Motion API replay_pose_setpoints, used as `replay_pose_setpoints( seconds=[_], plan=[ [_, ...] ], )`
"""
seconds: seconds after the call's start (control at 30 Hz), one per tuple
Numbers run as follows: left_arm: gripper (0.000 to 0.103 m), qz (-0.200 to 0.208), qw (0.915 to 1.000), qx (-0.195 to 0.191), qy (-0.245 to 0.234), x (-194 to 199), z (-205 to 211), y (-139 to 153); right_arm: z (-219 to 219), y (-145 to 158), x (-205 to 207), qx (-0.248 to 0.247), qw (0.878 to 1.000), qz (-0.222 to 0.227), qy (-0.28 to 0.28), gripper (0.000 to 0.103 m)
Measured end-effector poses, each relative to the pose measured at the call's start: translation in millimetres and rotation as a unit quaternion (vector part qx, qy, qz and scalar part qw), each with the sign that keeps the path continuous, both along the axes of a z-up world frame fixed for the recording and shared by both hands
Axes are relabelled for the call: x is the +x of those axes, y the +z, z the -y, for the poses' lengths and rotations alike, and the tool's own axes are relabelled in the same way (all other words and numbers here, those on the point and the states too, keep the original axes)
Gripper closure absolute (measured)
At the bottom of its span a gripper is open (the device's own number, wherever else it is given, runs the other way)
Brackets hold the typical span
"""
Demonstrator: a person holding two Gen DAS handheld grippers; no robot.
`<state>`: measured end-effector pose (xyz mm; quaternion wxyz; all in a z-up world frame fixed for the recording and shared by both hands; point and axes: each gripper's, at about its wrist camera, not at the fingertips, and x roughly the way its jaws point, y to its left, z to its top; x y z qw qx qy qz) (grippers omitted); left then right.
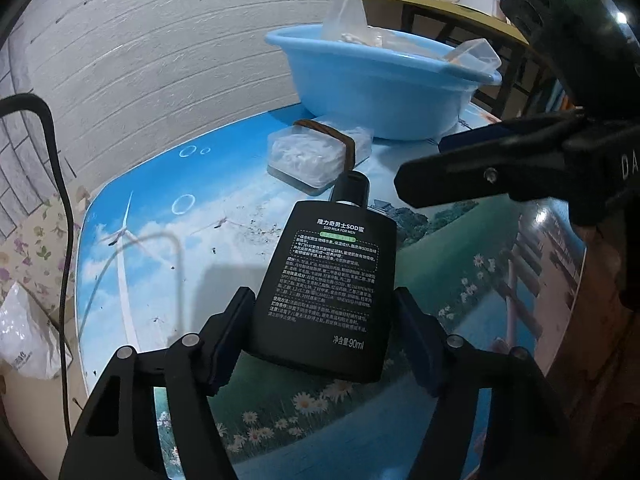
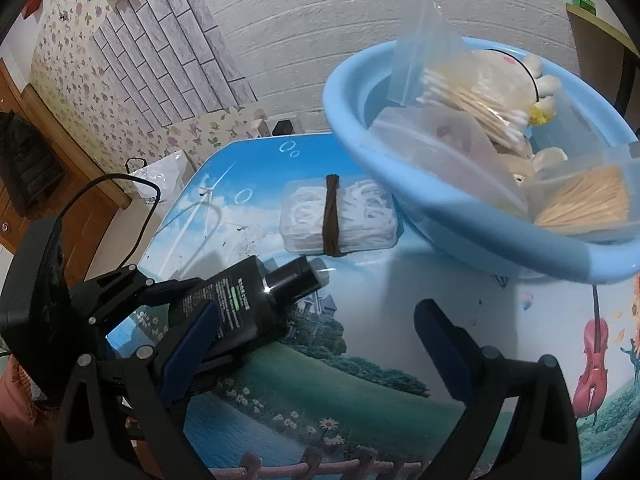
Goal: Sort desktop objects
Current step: 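Close the left tool on the black lotion bottle and lift it, then grasp the white hair-tie box with the right tool while the left tool holds the bottle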
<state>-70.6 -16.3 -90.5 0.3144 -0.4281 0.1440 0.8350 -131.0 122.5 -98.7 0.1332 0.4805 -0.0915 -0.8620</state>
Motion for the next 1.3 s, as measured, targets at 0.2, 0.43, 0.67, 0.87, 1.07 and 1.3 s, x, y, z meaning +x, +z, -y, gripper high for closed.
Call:
replay_pose_setpoints(
  seconds=[0.2, 0.43, 0.67, 0.87, 1.07, 1.3],
  plan=[
    [0.018, -0.017, 0.9998, -0.011, 0.000, -14, -4, 4, -2, 0, 1, 0.001, 1.000, 0.000, -0.002, 0.003],
    [0.015, 0.004, 0.9995, -0.006, -0.030, -27, -26, -1, -5, 0, 1, 0.000, 1.000, -0.001, -0.009, 0.003],
    [0.040, -0.005, 0.9995, 0.002, -0.030, -17, -17, 2, -4, -1, -2, -0.005, 1.000, 0.003, -0.011, 0.003],
    [0.039, -0.005, 0.9999, 0.000, 0.015, -6, 13, 2, -4, -1, -3, -0.014, 1.000, 0.003, -0.017, 0.003],
    [0.039, -0.004, 0.9975, 0.001, 0.070, -2, 47, 2, 9, -4, -10, -0.015, 1.000, 0.011, -0.019, 0.003],
    [0.039, -0.006, 0.9918, 0.007, 0.128, -23, 47, -4, 16, -11, -31, -0.001, 0.996, 0.016, -0.089, 0.003]
  ],
)
